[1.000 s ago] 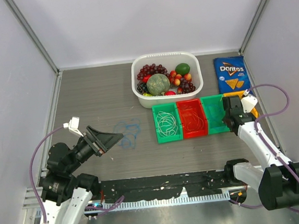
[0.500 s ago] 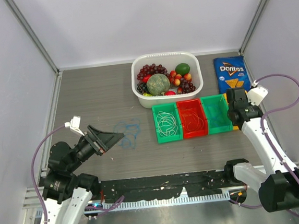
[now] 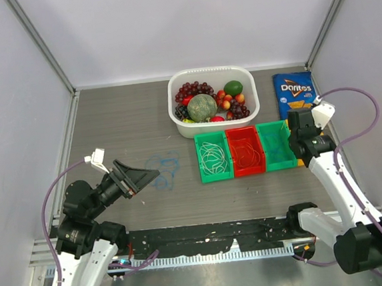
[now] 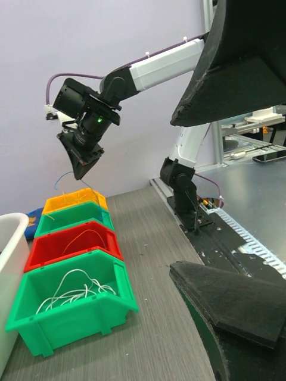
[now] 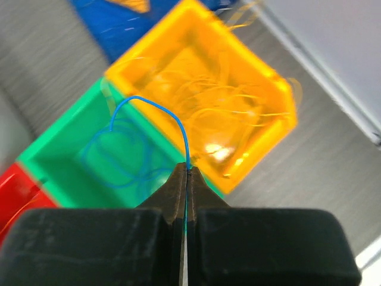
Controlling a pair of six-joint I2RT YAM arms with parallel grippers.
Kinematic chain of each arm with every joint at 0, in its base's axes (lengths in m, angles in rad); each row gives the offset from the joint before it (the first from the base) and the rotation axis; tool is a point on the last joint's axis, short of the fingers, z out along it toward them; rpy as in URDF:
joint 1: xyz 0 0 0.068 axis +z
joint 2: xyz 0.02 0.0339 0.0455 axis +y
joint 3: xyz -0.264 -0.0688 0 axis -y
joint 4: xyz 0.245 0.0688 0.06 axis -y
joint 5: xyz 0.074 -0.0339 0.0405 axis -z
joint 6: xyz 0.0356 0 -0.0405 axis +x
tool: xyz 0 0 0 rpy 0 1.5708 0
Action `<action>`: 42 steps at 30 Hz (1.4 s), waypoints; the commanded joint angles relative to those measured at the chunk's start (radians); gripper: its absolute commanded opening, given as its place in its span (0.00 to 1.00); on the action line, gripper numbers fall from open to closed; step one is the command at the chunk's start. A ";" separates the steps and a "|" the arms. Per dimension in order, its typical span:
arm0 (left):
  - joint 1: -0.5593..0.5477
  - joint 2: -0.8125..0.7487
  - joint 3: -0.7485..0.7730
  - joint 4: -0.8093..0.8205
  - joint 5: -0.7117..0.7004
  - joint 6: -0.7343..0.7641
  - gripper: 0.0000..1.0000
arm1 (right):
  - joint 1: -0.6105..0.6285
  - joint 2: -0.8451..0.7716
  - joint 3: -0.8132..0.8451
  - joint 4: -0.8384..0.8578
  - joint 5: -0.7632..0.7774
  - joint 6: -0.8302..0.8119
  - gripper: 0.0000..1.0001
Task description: Untangle the cables
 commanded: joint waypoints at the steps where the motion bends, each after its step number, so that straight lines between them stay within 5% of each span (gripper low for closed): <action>1: -0.001 0.001 -0.017 0.058 0.009 -0.010 1.00 | 0.061 0.044 -0.018 0.166 -0.186 -0.055 0.01; 15: -0.001 0.039 -0.096 -0.114 -0.129 -0.013 0.91 | 0.065 0.365 -0.061 0.326 -0.346 -0.046 0.02; 22: -0.001 0.107 -0.176 -0.054 -0.163 0.005 0.87 | 0.095 0.138 -0.043 0.286 -0.319 -0.116 0.61; 24: -0.001 0.122 -0.198 -0.030 -0.176 0.005 0.87 | 0.137 0.098 -0.004 0.251 -0.293 -0.141 0.67; 29: -0.001 0.148 -0.242 0.013 -0.215 0.019 0.85 | 0.445 0.078 0.085 0.255 -0.262 -0.198 0.68; 34: -0.001 0.180 -0.307 0.069 -0.284 0.011 0.78 | 0.783 0.234 0.106 0.463 -0.491 -0.163 0.57; 37: -0.001 0.246 -0.299 0.054 -0.353 0.024 0.68 | 0.862 0.351 0.096 0.594 -0.550 -0.114 0.52; 42: -0.001 0.392 -0.250 0.020 -0.411 0.056 0.66 | 0.898 0.524 0.022 0.931 -0.792 0.020 0.54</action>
